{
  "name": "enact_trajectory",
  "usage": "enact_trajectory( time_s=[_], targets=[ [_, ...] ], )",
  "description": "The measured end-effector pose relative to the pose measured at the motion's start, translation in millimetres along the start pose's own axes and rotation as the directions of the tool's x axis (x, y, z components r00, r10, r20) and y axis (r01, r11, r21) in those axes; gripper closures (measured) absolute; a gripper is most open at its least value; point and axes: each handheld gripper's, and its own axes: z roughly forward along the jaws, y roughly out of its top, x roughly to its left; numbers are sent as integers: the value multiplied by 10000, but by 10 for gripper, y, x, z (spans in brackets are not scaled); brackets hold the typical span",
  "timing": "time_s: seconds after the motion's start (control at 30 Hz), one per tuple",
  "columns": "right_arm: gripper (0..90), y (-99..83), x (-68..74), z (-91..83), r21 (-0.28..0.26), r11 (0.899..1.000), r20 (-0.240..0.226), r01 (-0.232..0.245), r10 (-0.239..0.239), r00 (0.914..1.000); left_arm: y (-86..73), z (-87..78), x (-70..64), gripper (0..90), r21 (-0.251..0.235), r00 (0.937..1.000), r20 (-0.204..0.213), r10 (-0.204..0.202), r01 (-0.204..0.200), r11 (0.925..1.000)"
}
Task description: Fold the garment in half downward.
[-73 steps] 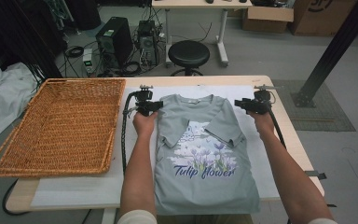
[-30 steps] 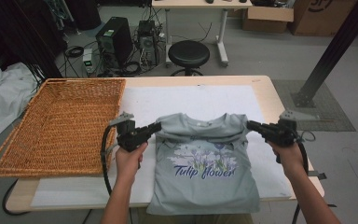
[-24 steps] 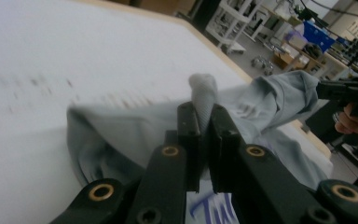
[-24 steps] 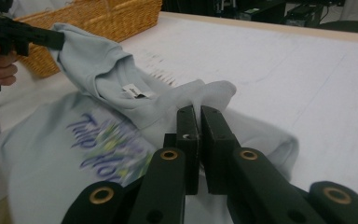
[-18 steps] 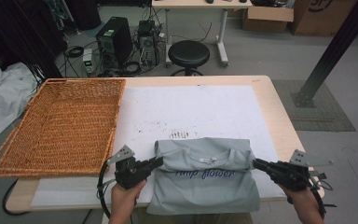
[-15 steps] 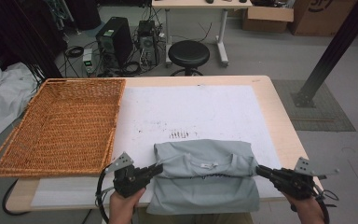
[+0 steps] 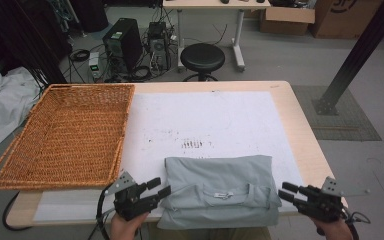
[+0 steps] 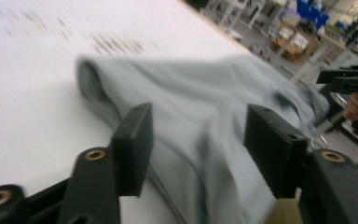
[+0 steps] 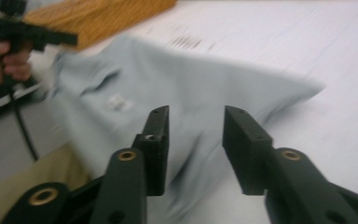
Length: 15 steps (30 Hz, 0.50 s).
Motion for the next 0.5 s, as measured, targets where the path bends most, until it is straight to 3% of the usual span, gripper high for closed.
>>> enact_trajectory(
  time_s=[0.07, 0.13, 0.2, 0.3, 0.4, 0.5],
  targets=[
    [587, 117, -113, 38, -169, 9999, 543, 33, -23, 9985, 94, 89, 76, 379, -108, 9982, -434, 416, -421, 9991],
    [560, 218, -246, 120, -251, 9997, 1076, 3, 24, 9942, 184, 201, 161, 355, 91, 9951, -844, 506, -500, 9987],
    [535, 311, -397, 246, -219, 9997, 1484, -60, 92, 9889, 264, 321, 270, 350, 272, 9935, -1109, 261, -232, 9994],
    [511, 399, -582, 440, 124, 9997, 1676, -232, 208, 9856, 345, 486, 422, 355, 631, 9900, -1407, 0, 90, 9980],
    [504, 464, -699, 609, 629, 9977, 1683, -255, 146, 9856, 420, 645, 559, 363, 1348, 9851, -1714, -129, 365, 9902],
    [495, 513, -773, 721, 1140, 9931, 1761, -261, 56, 9843, 470, 755, 614, 385, 1988, 9871, -1527, -481, 783, 9769]
  ],
)
